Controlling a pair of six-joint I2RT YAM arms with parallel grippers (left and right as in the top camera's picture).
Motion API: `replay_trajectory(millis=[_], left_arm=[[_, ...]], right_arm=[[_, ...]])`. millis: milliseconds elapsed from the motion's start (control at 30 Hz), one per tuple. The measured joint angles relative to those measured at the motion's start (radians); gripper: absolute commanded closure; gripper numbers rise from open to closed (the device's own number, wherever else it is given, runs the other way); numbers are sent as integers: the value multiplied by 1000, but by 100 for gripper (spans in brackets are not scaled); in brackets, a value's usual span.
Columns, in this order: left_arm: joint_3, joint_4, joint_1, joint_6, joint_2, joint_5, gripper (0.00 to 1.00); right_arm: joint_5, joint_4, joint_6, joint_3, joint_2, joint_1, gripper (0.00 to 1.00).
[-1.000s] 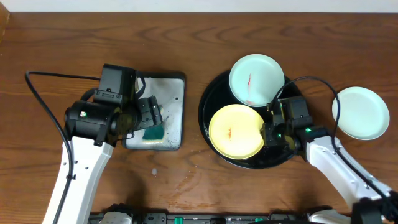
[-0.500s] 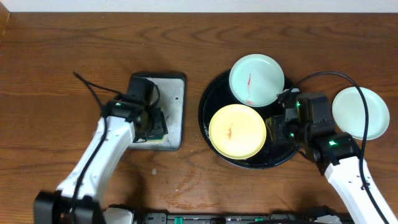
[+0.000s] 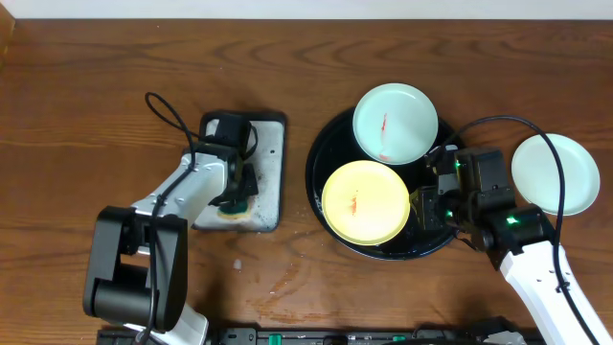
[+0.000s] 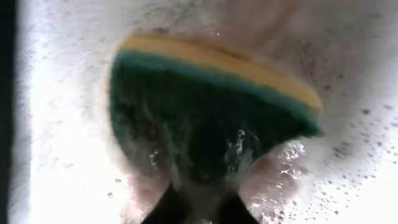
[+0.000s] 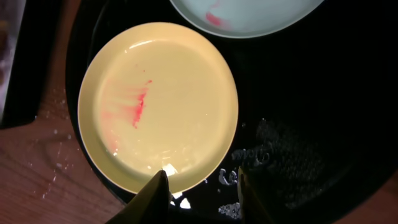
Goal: Clean dirty plates on tray and stack at the side
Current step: 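Pick up the sponge from the basin with the left gripper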
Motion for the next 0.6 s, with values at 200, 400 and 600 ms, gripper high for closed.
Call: replay_trajectory(millis=[200,400,600], left_arm=[[23,-58,0,0,-4,-7,93],[29,-151,0,0,-105,5,92],[29,-167,0,5,-188,40,93]], right_arm=[[-4,-2,0,0,0,0,66],[-4,-2,0,0,0,0,63],[13,10,1,0,14,0,60]])
